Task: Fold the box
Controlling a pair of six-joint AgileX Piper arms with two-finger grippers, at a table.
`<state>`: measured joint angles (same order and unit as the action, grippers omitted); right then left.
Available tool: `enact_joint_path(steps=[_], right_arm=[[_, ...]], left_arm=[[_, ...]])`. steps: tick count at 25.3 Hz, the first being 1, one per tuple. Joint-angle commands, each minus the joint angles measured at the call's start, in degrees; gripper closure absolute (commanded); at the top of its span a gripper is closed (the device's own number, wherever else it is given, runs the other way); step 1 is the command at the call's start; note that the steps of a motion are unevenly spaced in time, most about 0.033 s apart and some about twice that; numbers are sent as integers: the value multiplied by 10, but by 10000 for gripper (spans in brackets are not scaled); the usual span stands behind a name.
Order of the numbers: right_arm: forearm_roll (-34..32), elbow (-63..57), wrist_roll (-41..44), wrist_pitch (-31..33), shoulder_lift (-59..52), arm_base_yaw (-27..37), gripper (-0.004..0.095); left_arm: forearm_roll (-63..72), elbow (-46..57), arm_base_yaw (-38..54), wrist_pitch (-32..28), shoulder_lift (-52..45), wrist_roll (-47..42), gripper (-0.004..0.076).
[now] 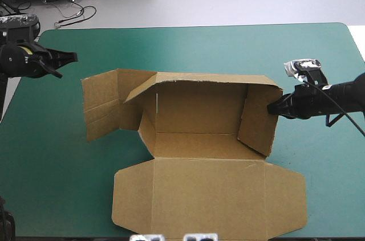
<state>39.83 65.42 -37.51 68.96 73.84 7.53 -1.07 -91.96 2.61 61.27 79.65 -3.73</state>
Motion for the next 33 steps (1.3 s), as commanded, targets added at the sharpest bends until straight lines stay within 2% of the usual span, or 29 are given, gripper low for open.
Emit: enact_joint_path(steps=[1, 4, 6, 7, 8, 10, 14, 17, 21, 24, 28, 30, 33], right_arm=[[-2, 59, 33, 27, 47, -12, 908], [-56, 81, 43, -11, 106, -68, 908], [-89, 87, 98, -101, 141, -111, 908], [-98, 87, 113, -172, 160, -130, 901], [-104, 87, 111, -197, 168, -140, 887], [-129, 88, 110, -236, 186, -161, 797], [-137, 89, 116, -262, 198, -170, 624], [-139, 115, 116, -253, 195, -170, 540], [-168, 176, 118, -207, 183, -170, 540], [-223, 229, 145, -168, 168, -170, 540], [-262, 286, 160, -124, 145, -170, 556], [-273, 310, 196, -90, 134, -170, 583], [-289, 327, 205, -32, 120, -170, 627]], left_arm=[[37, 15, 26, 24, -32, 18, 727], [42, 57, 26, 21, -45, 32, 727], [42, 76, 26, 18, -52, 32, 727], [42, 79, 26, 18, -52, 45, 727], [42, 79, 26, 19, -52, 49, 727], [36, 79, 26, 19, -52, 50, 727], [34, 79, 26, 17, -52, 62, 727], [31, 79, 26, 14, -52, 62, 727], [30, 79, 26, 14, -52, 62, 727], [30, 79, 26, 15, -52, 62, 727], [30, 79, 26, 16, -52, 62, 727], [30, 79, 26, 18, -52, 62, 727], [40, 79, 26, 33, -52, 62, 727]])
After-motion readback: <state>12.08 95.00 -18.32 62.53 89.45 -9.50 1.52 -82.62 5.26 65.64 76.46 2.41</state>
